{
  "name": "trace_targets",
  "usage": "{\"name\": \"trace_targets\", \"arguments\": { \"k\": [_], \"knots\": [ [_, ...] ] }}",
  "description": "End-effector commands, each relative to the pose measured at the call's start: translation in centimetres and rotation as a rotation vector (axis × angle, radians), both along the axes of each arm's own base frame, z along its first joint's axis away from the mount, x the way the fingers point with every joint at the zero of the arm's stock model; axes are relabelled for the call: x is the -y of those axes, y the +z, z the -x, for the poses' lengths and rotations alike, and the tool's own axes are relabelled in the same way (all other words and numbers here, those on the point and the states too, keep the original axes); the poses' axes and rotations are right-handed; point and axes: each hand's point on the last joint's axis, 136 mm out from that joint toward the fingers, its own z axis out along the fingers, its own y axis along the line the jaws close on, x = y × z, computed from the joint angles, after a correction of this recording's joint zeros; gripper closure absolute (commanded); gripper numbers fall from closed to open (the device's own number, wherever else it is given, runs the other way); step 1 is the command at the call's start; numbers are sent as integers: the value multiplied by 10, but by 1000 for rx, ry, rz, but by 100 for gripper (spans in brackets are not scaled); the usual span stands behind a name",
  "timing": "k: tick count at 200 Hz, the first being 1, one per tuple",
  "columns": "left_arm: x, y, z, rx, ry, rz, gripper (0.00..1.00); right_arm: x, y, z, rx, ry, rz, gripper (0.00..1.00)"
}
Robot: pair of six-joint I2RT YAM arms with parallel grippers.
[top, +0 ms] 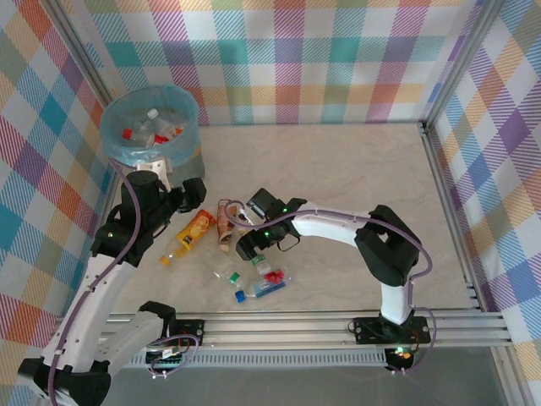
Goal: Put the plastic bottles in the bin
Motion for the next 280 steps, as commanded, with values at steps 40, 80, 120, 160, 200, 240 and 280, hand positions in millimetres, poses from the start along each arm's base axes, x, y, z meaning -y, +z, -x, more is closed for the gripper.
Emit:
{"name": "trace_targets", "arguments": {
  "k": [40, 80, 120, 160, 200, 240, 280],
  "knots": [
    [-3, -4, 12, 18, -20, -41, 18, -8, -10, -9, -18, -46, 60, 6],
    [-4, -4, 13, 20, -25, -58, 18, -9, -16, -11, -28, -48, 86, 18],
    [-5, 3, 14, 41, -25, -60, 17, -7, -7, -16, 6, -51, 87, 30],
    [-2, 11, 10, 58, -34, -54, 17, -4, 13, -24, 83, -46, 77, 33],
    [6, 8, 2, 59, -56, -25, 12, -1, 47, -32, 187, -43, 15, 36],
    [34, 18, -6, 63, -161, 84, 9, 6, 103, -37, 335, -33, -98, 39],
    [69, 30, -8, 63, -340, 180, 5, 12, 166, -36, 509, 12, -231, 40]
  ]
}}
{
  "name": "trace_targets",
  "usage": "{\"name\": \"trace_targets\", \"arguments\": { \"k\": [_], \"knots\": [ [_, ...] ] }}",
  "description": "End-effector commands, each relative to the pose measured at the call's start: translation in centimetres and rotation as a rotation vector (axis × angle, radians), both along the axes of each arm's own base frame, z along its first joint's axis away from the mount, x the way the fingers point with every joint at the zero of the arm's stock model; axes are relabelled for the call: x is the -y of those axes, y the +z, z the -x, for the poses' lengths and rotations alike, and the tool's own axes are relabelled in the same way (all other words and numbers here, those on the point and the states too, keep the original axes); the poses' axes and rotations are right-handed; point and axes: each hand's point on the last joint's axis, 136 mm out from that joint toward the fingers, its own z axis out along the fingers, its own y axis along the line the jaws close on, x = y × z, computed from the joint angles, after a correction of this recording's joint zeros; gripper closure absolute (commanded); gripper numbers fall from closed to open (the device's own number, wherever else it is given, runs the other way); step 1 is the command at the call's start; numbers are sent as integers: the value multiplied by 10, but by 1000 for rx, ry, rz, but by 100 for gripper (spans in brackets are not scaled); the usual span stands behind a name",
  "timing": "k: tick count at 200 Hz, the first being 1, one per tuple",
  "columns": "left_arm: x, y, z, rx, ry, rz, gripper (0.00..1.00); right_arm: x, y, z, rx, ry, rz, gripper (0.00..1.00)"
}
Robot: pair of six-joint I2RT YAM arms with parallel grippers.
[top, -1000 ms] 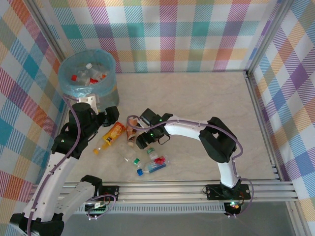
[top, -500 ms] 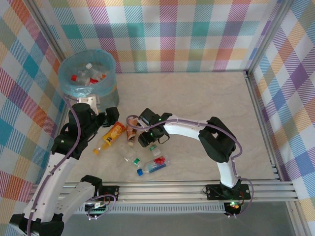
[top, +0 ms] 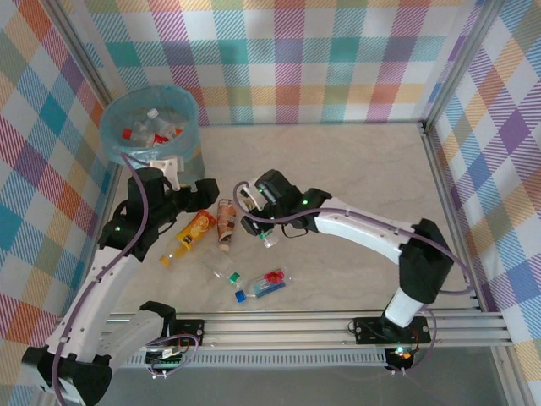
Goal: Put the plastic bottles in the bin
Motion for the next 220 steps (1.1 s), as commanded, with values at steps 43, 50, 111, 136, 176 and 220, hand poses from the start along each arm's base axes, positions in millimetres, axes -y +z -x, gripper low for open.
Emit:
{"name": "trace_targets", "arguments": {
  "k": [43, 50, 111, 136, 176, 220],
  "knots": [
    [70, 74, 4, 76, -337, 319, 0, 4, 91, 12, 282, 140, -215, 41],
    [73, 78, 5, 69, -357, 334, 0, 5, 99, 15, 291, 151, -241, 41],
    [105, 92, 23, 47, -530, 409, 0, 10, 139, 41, 374, 255, -378, 41],
    [117, 91, 33, 39, -592, 391, 0, 16, 147, 42, 407, 246, -387, 42],
    [133, 92, 47, 37, -675, 372, 5, 24, 153, 41, 443, 223, -382, 42],
    [134, 93, 47, 37, -668, 363, 20, 29, 154, 40, 463, 210, -364, 42]
  ]
}}
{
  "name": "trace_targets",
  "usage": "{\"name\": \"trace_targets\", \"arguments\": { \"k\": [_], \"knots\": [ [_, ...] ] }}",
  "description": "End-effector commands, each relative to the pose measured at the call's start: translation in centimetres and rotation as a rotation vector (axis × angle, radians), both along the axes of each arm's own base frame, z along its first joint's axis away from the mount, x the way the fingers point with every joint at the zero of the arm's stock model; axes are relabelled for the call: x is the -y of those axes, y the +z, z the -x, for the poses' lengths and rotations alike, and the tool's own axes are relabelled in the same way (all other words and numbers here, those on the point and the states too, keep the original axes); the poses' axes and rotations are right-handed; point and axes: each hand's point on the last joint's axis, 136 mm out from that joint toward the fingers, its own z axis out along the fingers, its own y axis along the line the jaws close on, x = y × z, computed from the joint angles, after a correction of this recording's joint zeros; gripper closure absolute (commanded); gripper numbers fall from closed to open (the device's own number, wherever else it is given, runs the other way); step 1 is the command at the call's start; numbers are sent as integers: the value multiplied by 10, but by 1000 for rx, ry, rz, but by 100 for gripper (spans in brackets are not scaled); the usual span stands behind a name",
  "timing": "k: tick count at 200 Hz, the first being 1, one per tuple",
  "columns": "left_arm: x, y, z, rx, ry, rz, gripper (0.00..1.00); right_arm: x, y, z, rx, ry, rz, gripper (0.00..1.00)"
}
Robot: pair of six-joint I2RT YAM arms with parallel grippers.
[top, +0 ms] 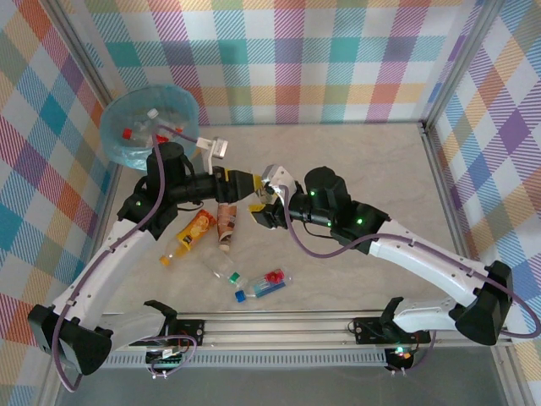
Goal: Put the plastic bottles in the bin
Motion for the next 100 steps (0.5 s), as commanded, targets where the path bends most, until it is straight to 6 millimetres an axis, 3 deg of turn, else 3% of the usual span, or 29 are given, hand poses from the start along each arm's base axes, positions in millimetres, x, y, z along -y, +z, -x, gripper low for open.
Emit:
{"name": "trace_targets", "arguments": {
  "k": [1, 30, 61, 100],
  "knots": [
    [2, 15, 6, 40, -17, 6, 21, 7, 15, -1, 61, -14, -27, 42],
    [-5, 18, -1, 42, 58, -2, 32, 9, 13, -2, 66, -22, -14, 34],
    [-11, 26, -3, 56, 104, 12, 50, 9, 15, -3, 77, -25, -18, 27],
    [-21, 32, -8, 81, 186, 6, 56, 11, 18, -5, 90, -37, -20, 16]
  ]
}}
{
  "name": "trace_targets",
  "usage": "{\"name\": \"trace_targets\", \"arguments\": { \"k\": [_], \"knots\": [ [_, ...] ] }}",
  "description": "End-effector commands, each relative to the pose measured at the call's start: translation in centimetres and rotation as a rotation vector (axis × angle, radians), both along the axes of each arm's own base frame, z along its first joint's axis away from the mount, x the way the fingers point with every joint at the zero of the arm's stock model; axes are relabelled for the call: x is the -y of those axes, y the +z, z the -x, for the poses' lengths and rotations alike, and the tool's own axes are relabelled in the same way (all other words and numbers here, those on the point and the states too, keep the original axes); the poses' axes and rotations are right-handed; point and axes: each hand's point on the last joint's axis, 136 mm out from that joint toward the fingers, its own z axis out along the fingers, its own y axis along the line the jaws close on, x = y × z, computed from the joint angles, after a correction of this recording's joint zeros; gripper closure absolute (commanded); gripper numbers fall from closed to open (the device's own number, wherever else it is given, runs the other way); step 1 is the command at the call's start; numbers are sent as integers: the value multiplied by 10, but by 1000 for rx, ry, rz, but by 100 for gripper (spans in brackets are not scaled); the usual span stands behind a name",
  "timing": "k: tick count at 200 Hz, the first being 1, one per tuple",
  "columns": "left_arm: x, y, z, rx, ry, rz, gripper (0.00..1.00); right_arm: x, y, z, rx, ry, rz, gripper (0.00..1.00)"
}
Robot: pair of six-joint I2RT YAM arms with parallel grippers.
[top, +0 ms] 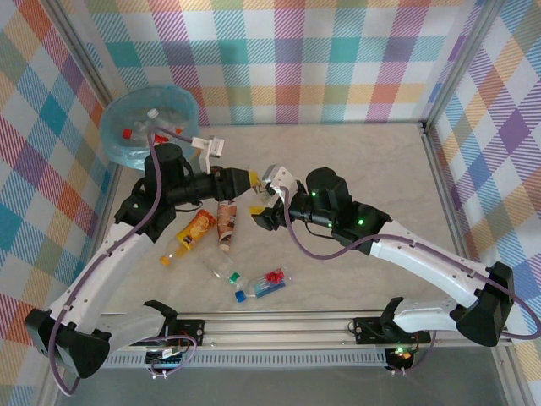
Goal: Put the plastic bottles in the bin
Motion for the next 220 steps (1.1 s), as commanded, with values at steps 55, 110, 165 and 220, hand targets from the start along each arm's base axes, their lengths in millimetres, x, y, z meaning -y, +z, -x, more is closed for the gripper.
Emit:
{"name": "trace_targets", "arguments": {
  "k": [55, 110, 165, 220],
  "knots": [
    [-29, 51, -14, 118, 210, -18, 71, 6, 33, -3, 65, -30, -63, 6],
    [-51, 95, -37, 196, 330, -117, 75, -4, 63, -11, 92, -35, -133, 3],
    [-116, 147, -76, 321, 621, -221, 84, -41, 77, -13, 21, 70, -145, 3],
    [-231, 167, -132, 297, 991, -303, 84, -55, 62, -10, -111, 108, -132, 3]
  ]
}}
